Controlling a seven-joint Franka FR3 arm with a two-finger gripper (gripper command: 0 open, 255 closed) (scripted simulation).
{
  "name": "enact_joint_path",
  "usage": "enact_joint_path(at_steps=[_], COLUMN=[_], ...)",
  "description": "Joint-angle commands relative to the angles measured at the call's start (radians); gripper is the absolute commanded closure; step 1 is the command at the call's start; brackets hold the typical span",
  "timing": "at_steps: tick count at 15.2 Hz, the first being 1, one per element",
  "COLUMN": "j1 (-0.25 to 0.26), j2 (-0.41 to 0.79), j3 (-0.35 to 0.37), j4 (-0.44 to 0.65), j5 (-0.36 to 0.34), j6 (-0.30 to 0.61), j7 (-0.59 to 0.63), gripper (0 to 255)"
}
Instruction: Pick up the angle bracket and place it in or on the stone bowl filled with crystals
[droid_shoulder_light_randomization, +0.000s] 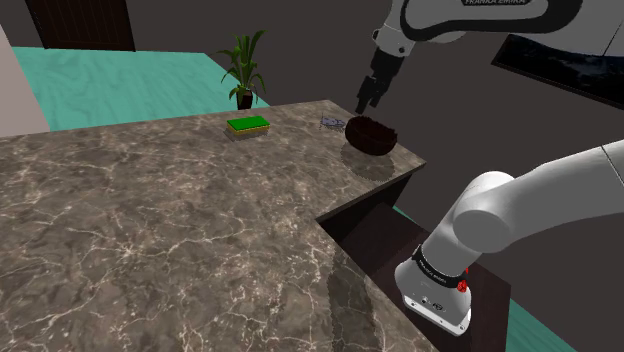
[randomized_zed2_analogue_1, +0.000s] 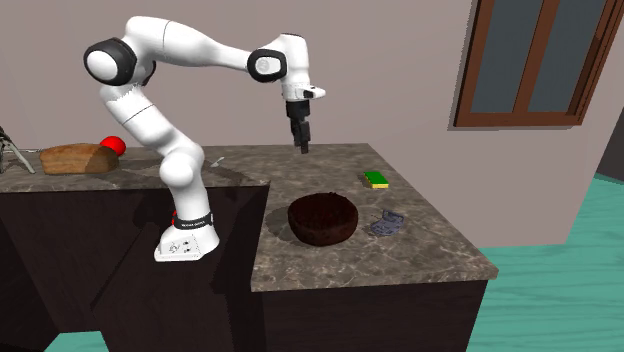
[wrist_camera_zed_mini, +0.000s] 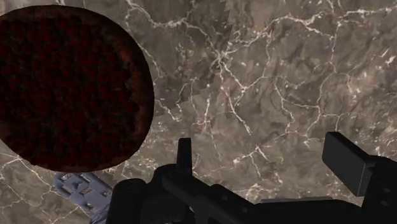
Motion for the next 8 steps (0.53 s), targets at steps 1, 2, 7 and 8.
enact_joint_path(at_steps=[1,2,7,8], j1=[-0.006,-0.008,-0.015,-0.016], j2=[0.055,0.082,0.232,0.264], j3=[-0.033,-0.048,-0.120,-0.133], j4=[0.012,0.020,0.080,0.096], j5=[-0.025,-0.034,-0.068,-0.071], j6=[0.045,0.065,0.164,0.183], j7=[-0.060,-0.088,-0.226,-0.253], gripper=[0,0,0,0])
